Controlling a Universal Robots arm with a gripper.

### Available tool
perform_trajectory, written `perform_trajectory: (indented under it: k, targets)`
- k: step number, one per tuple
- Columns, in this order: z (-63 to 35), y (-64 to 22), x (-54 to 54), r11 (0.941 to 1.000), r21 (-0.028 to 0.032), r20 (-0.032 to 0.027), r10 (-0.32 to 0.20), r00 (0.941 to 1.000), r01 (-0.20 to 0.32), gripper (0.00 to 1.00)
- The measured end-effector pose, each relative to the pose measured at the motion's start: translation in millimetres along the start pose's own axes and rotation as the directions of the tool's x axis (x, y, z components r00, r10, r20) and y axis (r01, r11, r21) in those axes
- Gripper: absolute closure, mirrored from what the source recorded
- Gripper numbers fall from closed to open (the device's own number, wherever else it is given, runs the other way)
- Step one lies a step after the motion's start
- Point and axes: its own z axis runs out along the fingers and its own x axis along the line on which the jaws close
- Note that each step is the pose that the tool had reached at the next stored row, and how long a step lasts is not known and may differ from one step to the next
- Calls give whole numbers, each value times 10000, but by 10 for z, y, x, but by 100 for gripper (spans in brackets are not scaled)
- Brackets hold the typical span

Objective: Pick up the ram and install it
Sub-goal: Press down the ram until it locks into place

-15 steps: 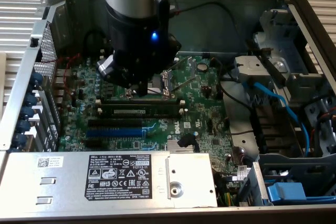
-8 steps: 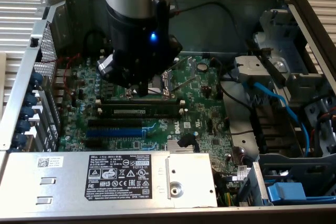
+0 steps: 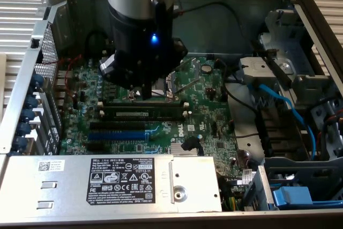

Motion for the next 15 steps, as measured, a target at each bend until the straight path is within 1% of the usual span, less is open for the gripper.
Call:
perform_trajectory:
  k: [3, 5, 8, 10, 15]
  targets:
    - [5, 2, 0, 9987, 32, 34, 512, 9987, -512, 90]
    - [8, 4, -1, 9964, 54, 55, 850, 9964, -850, 90]
    - [11, 6, -2, 9905, 84, 87, 1371, 9905, -1372, 90]
    - [13, 7, -2, 9850, 103, 110, 1722, 9850, -1723, 90]
    - [16, 8, -2, 9765, 126, 139, 2151, 9765, -2153, 90]
